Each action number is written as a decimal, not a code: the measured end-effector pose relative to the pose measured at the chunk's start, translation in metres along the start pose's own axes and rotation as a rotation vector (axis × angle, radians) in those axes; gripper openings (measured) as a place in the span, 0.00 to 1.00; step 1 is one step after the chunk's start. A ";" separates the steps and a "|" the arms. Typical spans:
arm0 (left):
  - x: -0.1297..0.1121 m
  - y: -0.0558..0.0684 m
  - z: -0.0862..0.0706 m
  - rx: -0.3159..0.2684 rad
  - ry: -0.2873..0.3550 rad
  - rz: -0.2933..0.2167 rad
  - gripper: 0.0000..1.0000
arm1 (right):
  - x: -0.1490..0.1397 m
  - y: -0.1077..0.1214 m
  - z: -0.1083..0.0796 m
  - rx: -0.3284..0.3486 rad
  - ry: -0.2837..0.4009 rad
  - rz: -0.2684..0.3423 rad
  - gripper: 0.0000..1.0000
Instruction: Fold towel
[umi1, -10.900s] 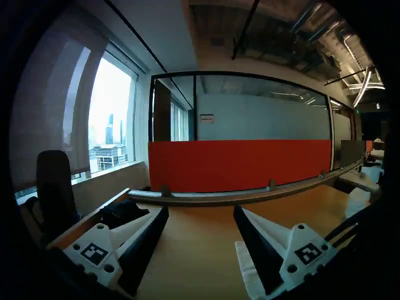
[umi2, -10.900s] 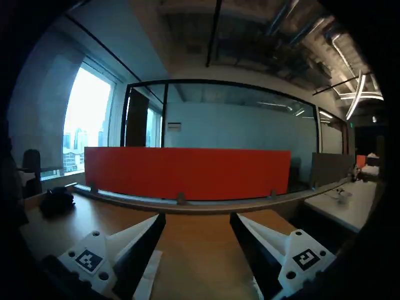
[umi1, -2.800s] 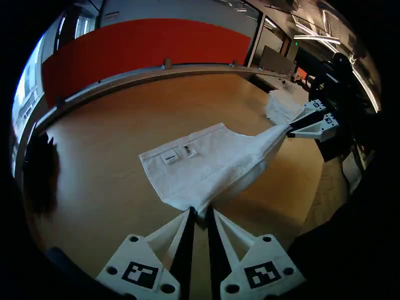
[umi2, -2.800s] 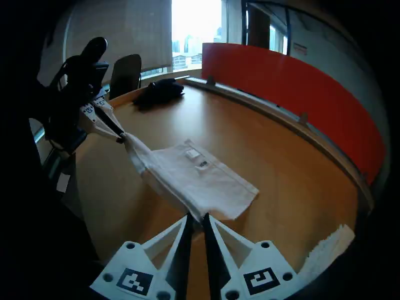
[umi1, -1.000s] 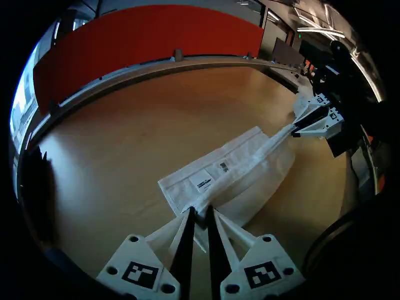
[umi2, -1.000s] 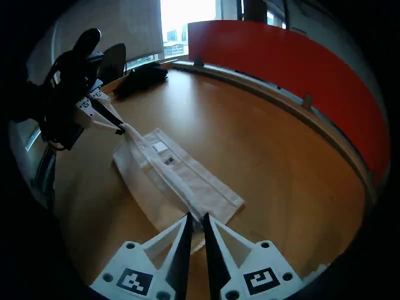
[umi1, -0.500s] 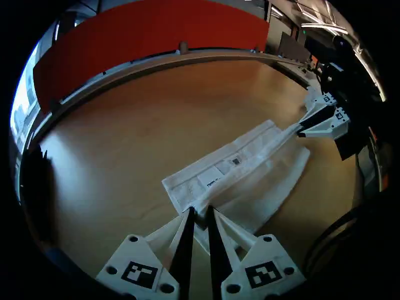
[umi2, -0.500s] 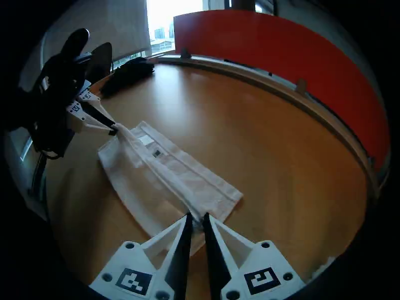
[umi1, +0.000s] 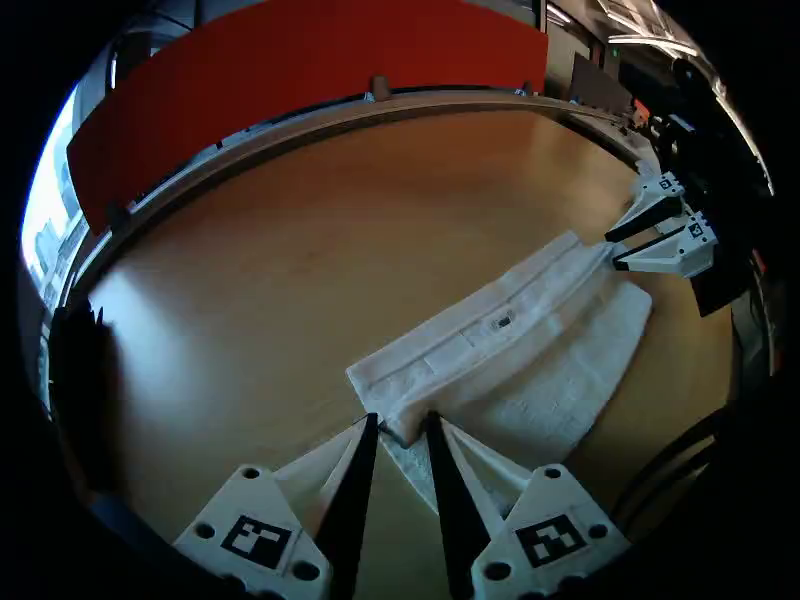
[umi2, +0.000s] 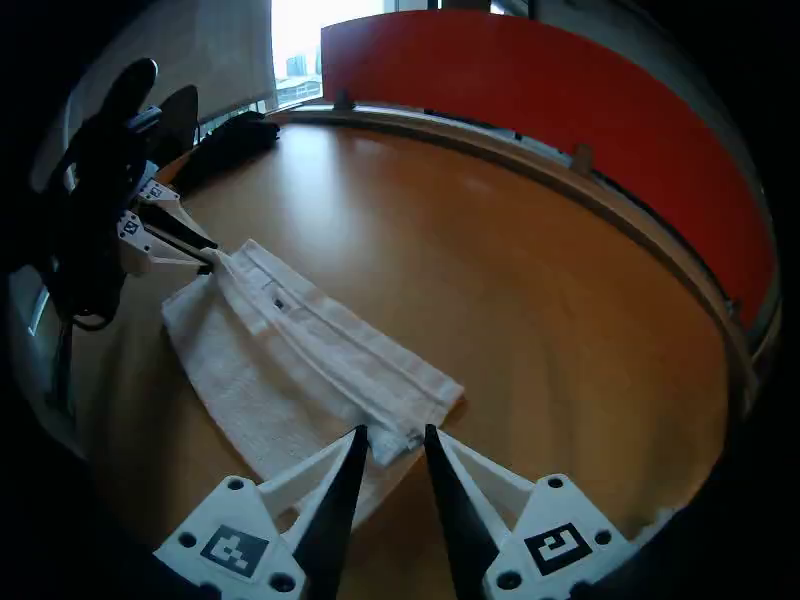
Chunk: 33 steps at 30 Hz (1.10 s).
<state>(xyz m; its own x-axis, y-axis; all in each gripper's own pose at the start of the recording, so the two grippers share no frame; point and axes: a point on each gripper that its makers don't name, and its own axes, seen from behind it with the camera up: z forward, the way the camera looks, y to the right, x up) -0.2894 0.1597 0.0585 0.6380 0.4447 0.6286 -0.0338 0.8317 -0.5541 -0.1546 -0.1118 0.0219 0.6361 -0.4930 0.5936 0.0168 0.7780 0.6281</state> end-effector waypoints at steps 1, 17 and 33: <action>0.000 -0.001 0.001 0.006 -0.001 0.004 0.39 | 0.000 0.001 0.001 -0.002 -0.001 -0.001 0.46; 0.010 -0.017 0.005 0.058 0.002 0.037 0.65 | 0.008 0.022 0.005 -0.055 0.014 0.013 0.76; 0.016 -0.022 -0.006 0.060 0.023 -0.008 0.95 | 0.012 0.033 -0.005 -0.083 0.044 0.044 0.95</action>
<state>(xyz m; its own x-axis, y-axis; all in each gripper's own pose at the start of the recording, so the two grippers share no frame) -0.2739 0.1463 0.0780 0.6562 0.4304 0.6197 -0.0739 0.8541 -0.5149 -0.1428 -0.0902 0.0472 0.6710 -0.4412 0.5959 0.0509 0.8292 0.5566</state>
